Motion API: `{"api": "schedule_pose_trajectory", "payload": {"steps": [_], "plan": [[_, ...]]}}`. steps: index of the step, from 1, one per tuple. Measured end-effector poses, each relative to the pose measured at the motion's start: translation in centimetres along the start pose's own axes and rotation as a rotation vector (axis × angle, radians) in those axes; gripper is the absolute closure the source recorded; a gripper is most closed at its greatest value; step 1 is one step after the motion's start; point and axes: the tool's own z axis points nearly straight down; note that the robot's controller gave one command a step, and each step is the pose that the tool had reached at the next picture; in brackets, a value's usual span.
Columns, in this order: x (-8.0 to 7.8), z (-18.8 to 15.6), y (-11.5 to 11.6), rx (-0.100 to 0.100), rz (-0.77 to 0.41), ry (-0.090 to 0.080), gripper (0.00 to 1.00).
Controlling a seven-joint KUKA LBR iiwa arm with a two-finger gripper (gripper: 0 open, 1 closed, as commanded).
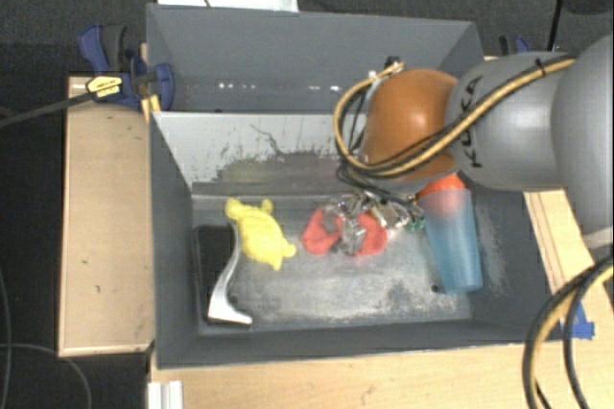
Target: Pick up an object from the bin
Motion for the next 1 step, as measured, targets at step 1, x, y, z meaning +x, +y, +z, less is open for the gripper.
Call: {"api": "schedule_pose_trajectory", "payload": {"steps": [1], "plan": [[0.00, 0.00, 0.00, 0.000, 0.002, 0.000, 1.00]]}}
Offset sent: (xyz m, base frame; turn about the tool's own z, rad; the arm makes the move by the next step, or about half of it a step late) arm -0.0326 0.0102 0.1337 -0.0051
